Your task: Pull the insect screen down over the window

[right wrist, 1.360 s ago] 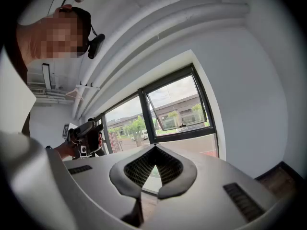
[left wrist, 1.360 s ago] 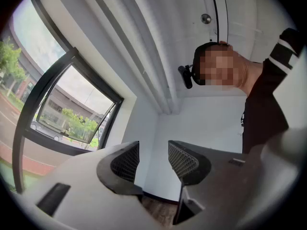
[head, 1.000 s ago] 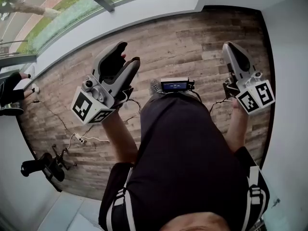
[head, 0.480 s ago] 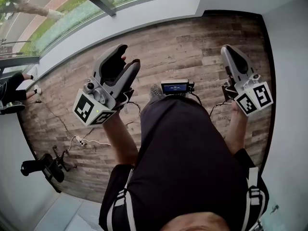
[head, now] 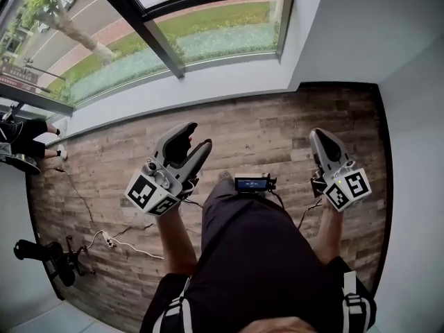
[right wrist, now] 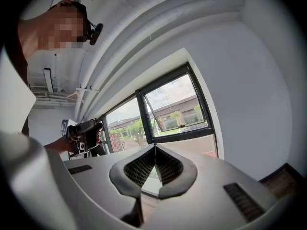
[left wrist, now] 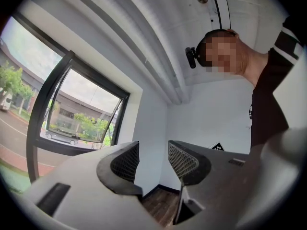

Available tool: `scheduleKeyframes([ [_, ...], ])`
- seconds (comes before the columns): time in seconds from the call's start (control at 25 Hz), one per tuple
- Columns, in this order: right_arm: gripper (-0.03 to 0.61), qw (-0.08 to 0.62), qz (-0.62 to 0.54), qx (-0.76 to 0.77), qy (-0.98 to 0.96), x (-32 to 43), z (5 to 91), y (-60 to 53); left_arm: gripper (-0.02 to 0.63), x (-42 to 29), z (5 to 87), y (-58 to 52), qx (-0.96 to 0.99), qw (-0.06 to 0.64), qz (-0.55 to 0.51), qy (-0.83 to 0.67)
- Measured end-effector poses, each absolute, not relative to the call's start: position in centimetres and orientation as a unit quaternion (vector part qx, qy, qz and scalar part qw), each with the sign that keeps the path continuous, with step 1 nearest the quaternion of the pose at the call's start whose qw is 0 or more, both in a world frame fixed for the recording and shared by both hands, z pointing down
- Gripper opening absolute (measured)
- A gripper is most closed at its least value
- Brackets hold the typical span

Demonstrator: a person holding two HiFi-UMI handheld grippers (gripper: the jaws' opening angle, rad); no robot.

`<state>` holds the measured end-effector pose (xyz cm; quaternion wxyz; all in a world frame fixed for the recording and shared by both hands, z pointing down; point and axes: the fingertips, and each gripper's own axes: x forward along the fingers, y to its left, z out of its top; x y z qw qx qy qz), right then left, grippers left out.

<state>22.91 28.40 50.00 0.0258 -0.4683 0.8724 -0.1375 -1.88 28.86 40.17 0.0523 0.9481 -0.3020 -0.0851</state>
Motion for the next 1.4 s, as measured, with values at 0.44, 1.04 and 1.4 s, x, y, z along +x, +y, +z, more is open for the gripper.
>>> scheduleKeyframes([
  [0.44, 0.008, -0.004, -0.108, -0.507, 0.855, 23.6, 49.5, 20.4, 0.201, -3.0, 40.3, 17.3, 0.941, 0.022, -0.079, -0.328],
  [1.04, 0.008, -0.075, -0.021, -0.488, 0.87, 11.9, 45.5, 1.8, 0.218, -11.6, 36.9, -1.6, 0.932, -0.058, -0.032, -0.356],
  [1.4, 0.009, -0.163, 0.09, -0.436, 0.881, 9.0, 41.6, -6.6, 0.218, -14.2, 33.5, -10.6, 0.894, -0.166, 0.043, -0.414],
])
